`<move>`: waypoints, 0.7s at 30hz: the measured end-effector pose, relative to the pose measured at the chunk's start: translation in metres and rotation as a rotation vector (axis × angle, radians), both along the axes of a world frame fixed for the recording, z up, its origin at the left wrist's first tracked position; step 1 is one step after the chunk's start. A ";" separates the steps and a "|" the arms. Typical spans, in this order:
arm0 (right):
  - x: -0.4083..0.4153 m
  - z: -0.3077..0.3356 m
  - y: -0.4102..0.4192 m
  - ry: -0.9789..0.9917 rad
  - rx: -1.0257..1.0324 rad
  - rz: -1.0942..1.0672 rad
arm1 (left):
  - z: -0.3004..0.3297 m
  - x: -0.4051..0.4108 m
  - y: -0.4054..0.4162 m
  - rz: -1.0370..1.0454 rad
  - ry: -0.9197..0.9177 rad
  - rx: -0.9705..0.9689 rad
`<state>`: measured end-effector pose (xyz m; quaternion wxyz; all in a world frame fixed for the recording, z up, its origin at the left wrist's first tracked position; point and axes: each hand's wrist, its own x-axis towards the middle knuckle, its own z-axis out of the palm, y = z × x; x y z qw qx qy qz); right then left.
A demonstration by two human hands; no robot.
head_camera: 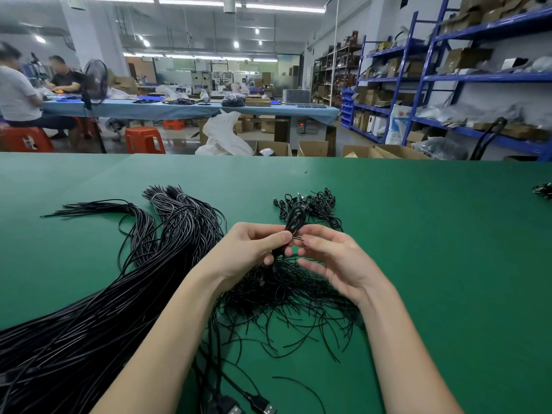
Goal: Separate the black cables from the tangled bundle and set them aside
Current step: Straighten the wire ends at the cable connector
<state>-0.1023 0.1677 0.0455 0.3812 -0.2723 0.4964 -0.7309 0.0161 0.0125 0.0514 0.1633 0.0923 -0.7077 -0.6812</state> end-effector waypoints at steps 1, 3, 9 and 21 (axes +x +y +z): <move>0.000 -0.002 -0.002 0.033 -0.002 -0.036 | 0.000 0.000 0.000 -0.004 -0.012 0.042; 0.002 -0.005 -0.006 0.286 0.016 -0.163 | 0.000 -0.002 0.001 0.006 -0.039 0.188; 0.006 -0.010 -0.011 1.038 -0.001 -0.454 | 0.006 0.001 0.002 0.054 -0.059 0.476; 0.001 -0.021 -0.013 1.280 0.086 -0.537 | 0.010 0.001 0.009 0.102 -0.128 0.046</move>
